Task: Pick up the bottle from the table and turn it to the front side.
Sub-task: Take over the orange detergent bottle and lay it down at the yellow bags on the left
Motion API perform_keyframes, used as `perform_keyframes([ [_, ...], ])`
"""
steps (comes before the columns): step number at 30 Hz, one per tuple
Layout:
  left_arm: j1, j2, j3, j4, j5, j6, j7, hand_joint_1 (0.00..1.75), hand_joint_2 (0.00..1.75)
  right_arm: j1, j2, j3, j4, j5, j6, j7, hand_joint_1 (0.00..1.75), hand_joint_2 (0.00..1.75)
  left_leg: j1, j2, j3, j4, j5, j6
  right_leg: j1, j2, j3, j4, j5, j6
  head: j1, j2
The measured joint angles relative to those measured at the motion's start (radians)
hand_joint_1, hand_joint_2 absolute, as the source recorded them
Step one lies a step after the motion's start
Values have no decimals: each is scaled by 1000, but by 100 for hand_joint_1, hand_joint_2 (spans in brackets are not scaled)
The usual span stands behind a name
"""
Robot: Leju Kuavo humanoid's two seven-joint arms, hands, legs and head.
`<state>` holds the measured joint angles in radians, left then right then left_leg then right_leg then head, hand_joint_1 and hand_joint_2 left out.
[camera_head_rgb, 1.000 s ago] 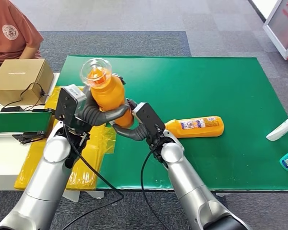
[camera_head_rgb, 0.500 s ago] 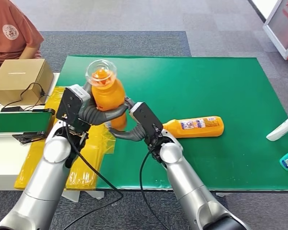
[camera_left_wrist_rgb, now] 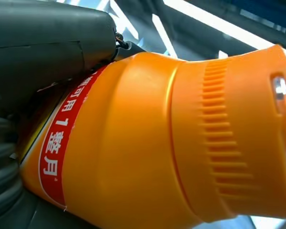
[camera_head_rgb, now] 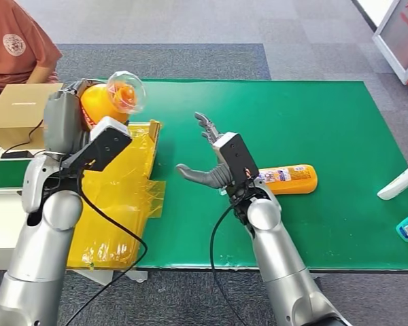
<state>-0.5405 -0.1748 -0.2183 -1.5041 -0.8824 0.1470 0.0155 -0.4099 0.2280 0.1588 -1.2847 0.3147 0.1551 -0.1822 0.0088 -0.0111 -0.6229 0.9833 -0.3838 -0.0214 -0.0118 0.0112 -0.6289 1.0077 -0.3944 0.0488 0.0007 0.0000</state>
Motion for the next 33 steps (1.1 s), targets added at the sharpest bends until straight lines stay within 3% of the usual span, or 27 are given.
perform_keyframes([
  [3,4,9,12,-3,-100,38,-10,175,175,7,-2,-3,-23,-5,-4,-2,0,175,0,0,0,0,0,0,0,0,0,0,0,0,0,0],
  [11,12,20,24,-1,-127,58,-17,175,175,16,-8,-4,-42,-11,-9,-7,0,175,0,0,0,0,0,0,0,0,0,0,0,0,0,0],
  [14,8,29,22,19,-206,114,-2,175,175,16,-10,-4,-44,-29,-21,-17,0,175,0,0,0,0,0,0,0,0,0,0,0,0,0,0],
  [20,-48,55,-5,258,-352,243,52,175,175,3,-27,33,-47,-87,-52,-22,0,175,0,0,0,0,1,-1,0,0,-1,0,1,-1,0,0],
  [27,-102,44,-60,565,-384,262,61,175,175,5,-51,112,-80,-102,-60,-27,0,175,0,0,0,0,1,-1,0,0,-1,0,1,-1,0,0],
  [33,-115,23,-101,747,-407,271,76,175,175,15,-70,164,-118,-108,-63,-31,0,175,0,0,0,0,1,0,0,0,-1,0,1,-1,0,0],
])
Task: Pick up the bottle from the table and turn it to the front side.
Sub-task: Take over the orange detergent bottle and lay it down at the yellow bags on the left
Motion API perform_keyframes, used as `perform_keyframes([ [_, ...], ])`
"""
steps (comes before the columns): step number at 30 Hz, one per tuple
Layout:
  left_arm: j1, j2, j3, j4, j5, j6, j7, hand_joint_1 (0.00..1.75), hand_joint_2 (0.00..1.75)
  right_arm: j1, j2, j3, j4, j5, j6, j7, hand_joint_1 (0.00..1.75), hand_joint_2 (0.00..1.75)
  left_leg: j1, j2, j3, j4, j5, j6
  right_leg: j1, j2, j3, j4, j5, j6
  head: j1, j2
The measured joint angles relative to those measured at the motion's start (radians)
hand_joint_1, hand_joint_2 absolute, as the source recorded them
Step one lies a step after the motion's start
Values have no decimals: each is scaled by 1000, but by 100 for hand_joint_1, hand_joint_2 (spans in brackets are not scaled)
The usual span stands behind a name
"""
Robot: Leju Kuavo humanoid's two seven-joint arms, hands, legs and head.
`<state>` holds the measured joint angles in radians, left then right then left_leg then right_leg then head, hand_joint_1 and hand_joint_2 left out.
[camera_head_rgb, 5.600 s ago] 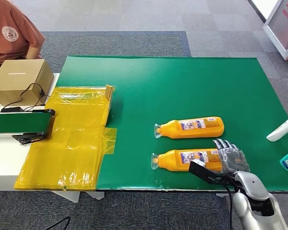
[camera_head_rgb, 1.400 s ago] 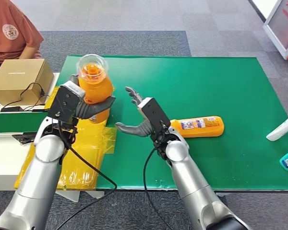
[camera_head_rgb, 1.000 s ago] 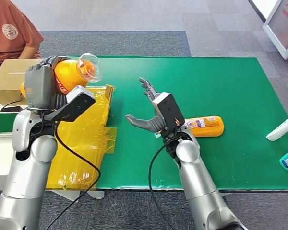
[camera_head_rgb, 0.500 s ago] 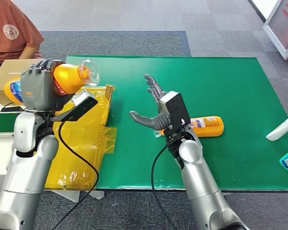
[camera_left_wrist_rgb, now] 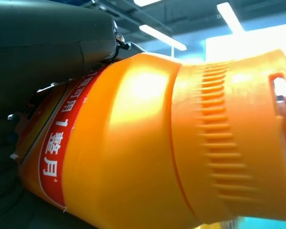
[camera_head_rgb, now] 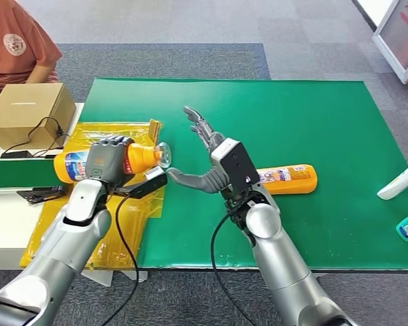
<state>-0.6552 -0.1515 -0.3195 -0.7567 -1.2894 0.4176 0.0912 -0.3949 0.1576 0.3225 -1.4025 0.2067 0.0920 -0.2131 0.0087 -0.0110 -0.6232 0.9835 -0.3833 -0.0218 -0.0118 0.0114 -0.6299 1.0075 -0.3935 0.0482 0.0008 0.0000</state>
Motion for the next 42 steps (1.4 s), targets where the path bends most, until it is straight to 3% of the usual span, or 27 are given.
perform_keyframes([
  [18,5,-49,-45,185,13,23,-3,175,175,5,-18,54,-14,-13,-14,-3,0,175,0,0,0,0,0,0,0,0,0,0,0,0,0,0],
  [19,6,-51,-45,191,13,26,-4,154,175,5,-20,54,-16,-14,-16,-3,0,175,0,0,0,0,0,0,0,0,0,0,0,0,0,0],
  [22,9,-54,-45,205,13,27,-4,24,175,7,-23,54,-21,-16,-19,-6,0,175,0,0,0,0,0,0,0,0,0,0,0,0,0,0],
  [23,11,-55,-45,210,14,26,-4,0,175,8,-24,54,-24,-17,-20,-6,0,175,0,0,0,0,0,0,0,0,0,0,0,0,0,0],
  [42,25,-57,-54,251,24,37,-25,0,175,23,-38,60,-70,-20,-24,-10,0,175,0,0,0,0,0,0,0,0,0,0,0,0,0,0],
])
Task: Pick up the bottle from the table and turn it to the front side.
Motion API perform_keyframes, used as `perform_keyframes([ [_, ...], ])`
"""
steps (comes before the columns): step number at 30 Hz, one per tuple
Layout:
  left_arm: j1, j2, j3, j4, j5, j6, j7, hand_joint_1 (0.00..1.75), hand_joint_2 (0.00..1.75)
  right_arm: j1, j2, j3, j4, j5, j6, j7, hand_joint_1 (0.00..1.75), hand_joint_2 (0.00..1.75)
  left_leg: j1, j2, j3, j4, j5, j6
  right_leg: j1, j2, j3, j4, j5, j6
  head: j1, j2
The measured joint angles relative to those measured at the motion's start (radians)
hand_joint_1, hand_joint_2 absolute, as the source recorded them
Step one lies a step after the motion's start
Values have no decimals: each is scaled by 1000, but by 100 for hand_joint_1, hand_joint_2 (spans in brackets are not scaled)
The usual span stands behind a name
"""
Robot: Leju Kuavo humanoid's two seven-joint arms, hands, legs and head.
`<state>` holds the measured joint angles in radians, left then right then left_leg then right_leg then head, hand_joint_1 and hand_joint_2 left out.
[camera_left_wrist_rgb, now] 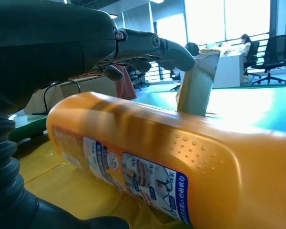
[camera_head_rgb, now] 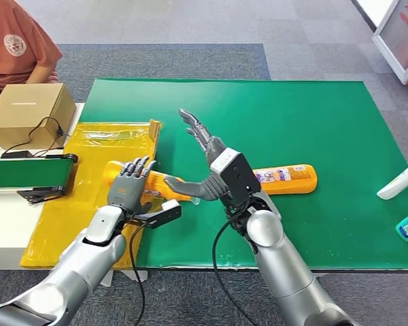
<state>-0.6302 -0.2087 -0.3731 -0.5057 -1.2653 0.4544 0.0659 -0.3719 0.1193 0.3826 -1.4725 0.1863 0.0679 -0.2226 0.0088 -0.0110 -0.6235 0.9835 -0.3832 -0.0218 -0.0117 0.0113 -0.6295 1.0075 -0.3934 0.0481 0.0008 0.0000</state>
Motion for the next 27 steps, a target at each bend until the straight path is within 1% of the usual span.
perform_keyframes([
  [7,5,0,0,1,33,11,-16,0,175,1,-3,0,0,-2,-4,-1,0,175,0,0,0,0,0,0,0,0,0,0,0,0,0,0],
  [9,8,1,5,-2,73,12,-41,0,175,1,-4,0,0,-2,-6,-1,0,175,0,0,0,0,0,0,0,0,0,0,0,0,0,0],
  [12,25,4,27,-33,200,-10,-104,0,175,7,-9,0,-4,-1,-14,-1,0,175,0,0,0,0,0,0,0,0,0,0,0,0,0,0],
  [15,56,21,57,-117,361,-88,-154,0,175,17,-18,-2,-16,5,-23,-1,0,175,0,0,0,0,0,0,0,0,0,0,0,0,0,0],
  [19,105,64,96,-281,596,-226,-192,0,175,36,-39,-10,-40,14,-32,0,0,175,0,0,0,0,0,0,0,0,0,0,0,0,0,0],
  [23,139,101,120,-401,735,-299,-207,0,175,48,-57,-17,-59,19,-39,-1,0,175,0,0,0,0,0,0,0,0,0,0,0,0,0,0],
  [24,150,110,128,-432,810,-331,-215,0,175,50,-62,-17,-62,21,-45,-2,0,175,0,0,0,0,0,0,0,0,0,0,0,0,0,0],
  [26,182,139,146,-510,1016,-419,-227,0,175,55,-78,-19,-71,22,-59,-8,0,175,0,0,0,0,0,0,0,0,0,0,0,0,0,0],
  [27,191,149,150,-532,1074,-444,-229,0,175,56,-83,-20,-73,22,-63,-10,0,175,0,0,0,0,0,0,0,0,0,0,0,0,0,0],
])
